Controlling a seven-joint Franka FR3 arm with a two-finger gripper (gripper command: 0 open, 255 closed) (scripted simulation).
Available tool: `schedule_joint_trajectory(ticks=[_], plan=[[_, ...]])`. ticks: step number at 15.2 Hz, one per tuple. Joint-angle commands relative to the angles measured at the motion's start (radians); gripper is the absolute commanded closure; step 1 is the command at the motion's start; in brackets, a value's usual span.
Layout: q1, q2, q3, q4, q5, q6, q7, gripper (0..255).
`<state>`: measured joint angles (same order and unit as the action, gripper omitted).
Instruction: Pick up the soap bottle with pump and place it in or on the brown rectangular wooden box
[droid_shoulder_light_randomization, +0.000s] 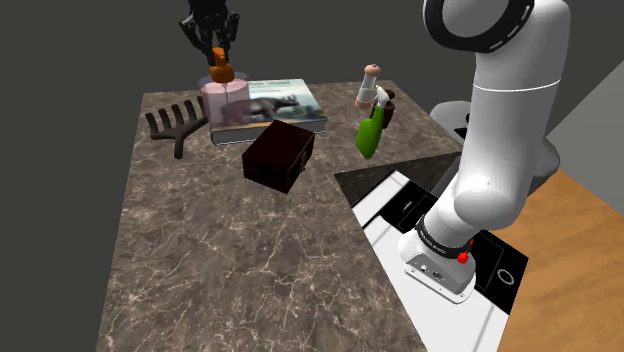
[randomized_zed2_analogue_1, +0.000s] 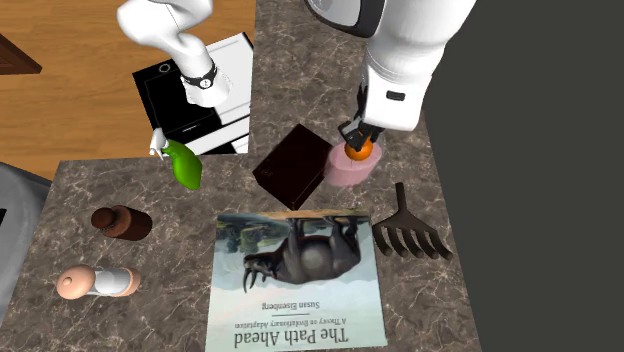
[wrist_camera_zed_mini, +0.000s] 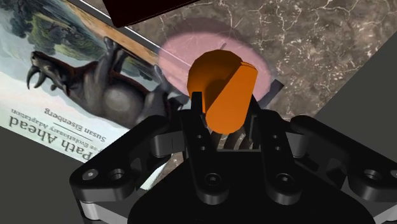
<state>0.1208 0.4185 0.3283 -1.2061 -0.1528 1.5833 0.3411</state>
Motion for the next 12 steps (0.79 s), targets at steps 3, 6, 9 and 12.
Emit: schedule_joint_trajectory(ticks=[3,6,9,12], plan=[[0.012,0.018,0.000,0.084,-0.006,-0.066,-0.001,255],[-0.001,-0.022,0.002,0.059,0.006,-0.080,-0.009,255],[-0.048,-0.157,0.003,-0.089,0.046,-0.061,-0.036,255],[-0.084,-0.279,-0.004,-0.204,0.086,-0.060,-0.072,255]])
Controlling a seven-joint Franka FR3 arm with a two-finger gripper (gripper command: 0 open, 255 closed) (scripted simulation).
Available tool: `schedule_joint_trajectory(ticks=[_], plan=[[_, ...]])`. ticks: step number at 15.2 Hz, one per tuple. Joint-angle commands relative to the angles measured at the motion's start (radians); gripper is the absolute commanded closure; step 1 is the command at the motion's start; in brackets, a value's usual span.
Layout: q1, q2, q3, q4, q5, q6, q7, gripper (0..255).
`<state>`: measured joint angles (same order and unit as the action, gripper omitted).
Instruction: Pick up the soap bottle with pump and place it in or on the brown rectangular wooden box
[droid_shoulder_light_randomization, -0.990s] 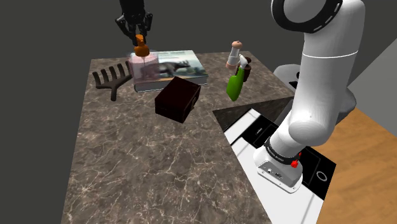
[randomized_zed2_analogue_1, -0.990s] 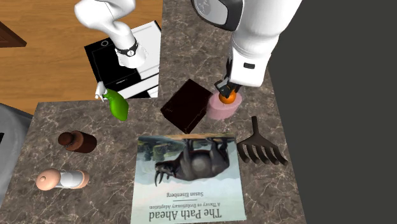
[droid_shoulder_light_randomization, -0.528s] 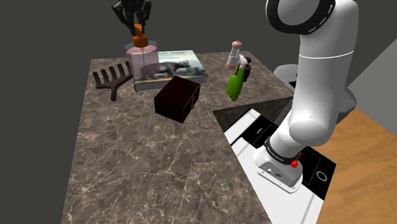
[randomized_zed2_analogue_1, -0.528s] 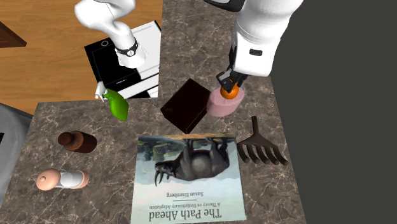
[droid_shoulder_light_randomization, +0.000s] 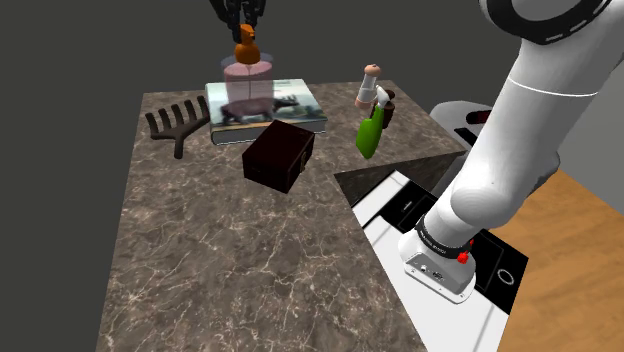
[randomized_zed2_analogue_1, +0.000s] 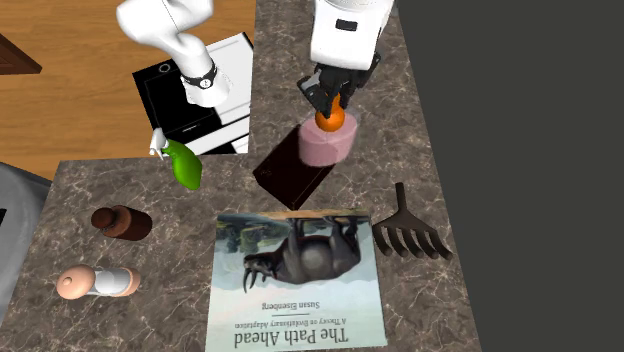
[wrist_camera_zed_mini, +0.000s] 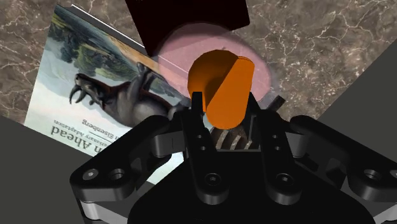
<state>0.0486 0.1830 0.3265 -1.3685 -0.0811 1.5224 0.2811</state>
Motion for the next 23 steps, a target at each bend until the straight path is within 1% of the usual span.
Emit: schedule_joint_trajectory(ticks=[1,7,23], plan=[[-0.022,-0.081,-0.007,-0.074,0.026,-0.002,-0.024,255],[-0.069,-0.307,-0.051,-0.237,0.090,-0.053,-0.114,255],[-0.066,-0.358,-0.055,-0.510,0.103,0.171,-0.120,255]])
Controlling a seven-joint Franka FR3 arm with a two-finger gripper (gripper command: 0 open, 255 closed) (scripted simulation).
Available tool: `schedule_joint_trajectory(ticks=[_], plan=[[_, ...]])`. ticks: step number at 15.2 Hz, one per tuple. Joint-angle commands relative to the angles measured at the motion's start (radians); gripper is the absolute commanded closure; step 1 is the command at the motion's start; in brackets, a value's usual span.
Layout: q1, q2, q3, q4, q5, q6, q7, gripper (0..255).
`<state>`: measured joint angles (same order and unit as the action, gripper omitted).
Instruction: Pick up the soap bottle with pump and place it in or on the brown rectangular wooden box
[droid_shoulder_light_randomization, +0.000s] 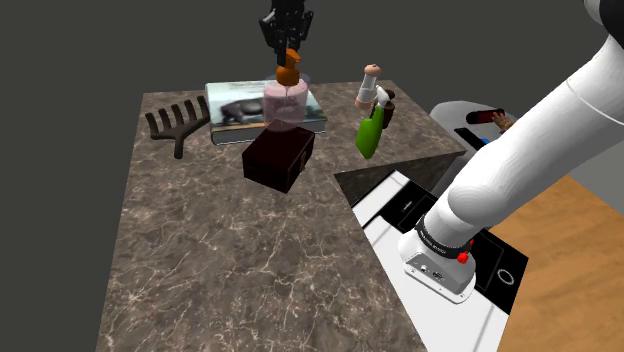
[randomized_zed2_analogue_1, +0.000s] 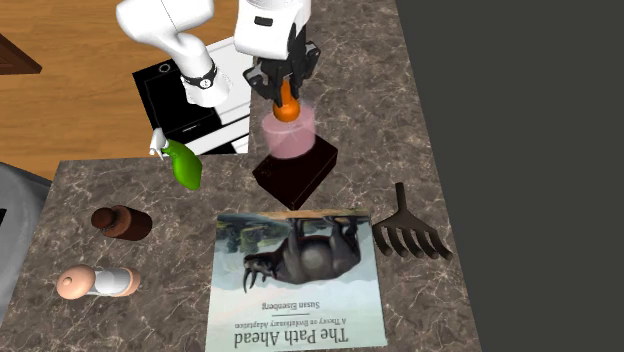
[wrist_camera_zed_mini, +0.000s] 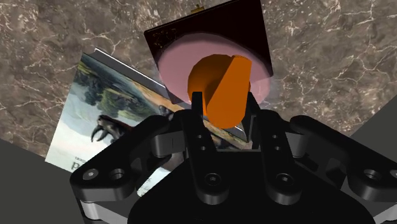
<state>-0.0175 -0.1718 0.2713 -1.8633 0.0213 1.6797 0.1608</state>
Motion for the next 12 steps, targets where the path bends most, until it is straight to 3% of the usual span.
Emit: schedule_joint_trajectory(ticks=[1,12], plan=[[0.001,-0.004,0.000,-0.030,0.001,0.027,0.000,255],[0.003,-0.001,0.004,-0.175,0.002,0.175,0.003,255]])
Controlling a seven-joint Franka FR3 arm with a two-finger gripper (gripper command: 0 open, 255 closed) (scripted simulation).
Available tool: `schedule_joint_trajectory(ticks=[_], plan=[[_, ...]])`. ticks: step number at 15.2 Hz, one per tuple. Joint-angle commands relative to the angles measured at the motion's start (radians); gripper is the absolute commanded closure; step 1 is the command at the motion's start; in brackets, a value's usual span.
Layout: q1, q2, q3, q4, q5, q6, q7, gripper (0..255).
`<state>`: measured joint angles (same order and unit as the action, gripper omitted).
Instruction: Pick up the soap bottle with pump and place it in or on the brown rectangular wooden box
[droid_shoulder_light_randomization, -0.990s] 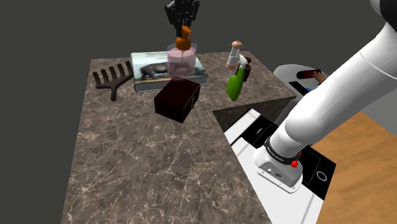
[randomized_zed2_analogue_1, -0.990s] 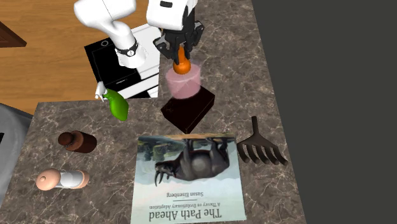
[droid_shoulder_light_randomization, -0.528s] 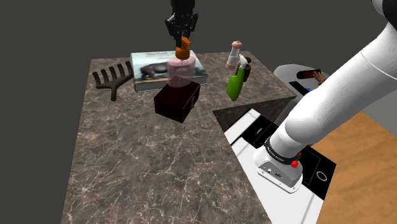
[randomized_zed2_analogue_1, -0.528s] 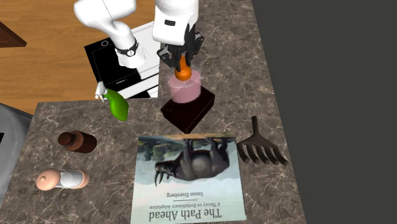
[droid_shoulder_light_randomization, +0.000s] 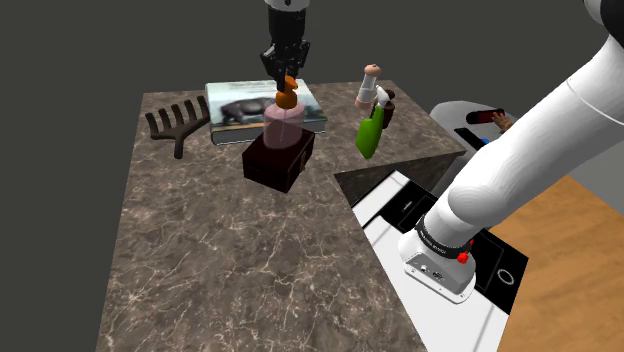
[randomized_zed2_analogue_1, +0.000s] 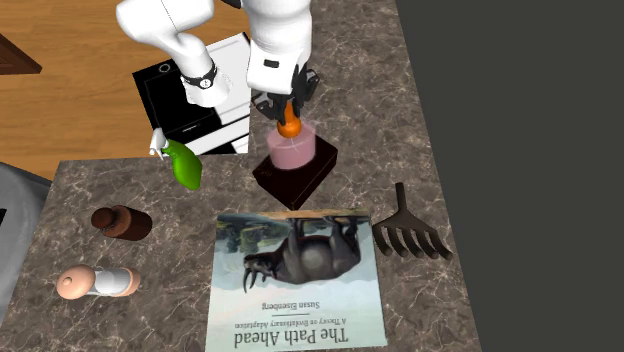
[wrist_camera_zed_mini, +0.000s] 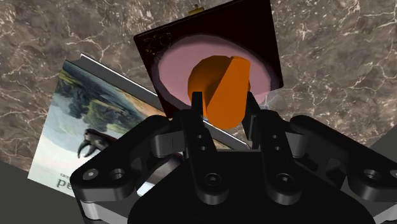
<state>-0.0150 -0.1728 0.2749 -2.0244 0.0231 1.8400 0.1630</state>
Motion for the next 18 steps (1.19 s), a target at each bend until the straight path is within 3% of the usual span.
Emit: schedule_joint_trajectory(ticks=[1,9,10,15,18], plan=[[0.000,0.001,0.001,-0.026,0.000,0.028,0.001,255],[0.000,0.001,0.001,-0.026,0.000,0.028,0.001,255],[0.001,0.001,0.001,-0.026,0.000,0.028,0.001,0],[0.000,0.001,0.001,-0.026,0.000,0.028,0.001,0],[0.000,-0.003,-0.001,0.071,0.000,-0.073,0.000,0]])
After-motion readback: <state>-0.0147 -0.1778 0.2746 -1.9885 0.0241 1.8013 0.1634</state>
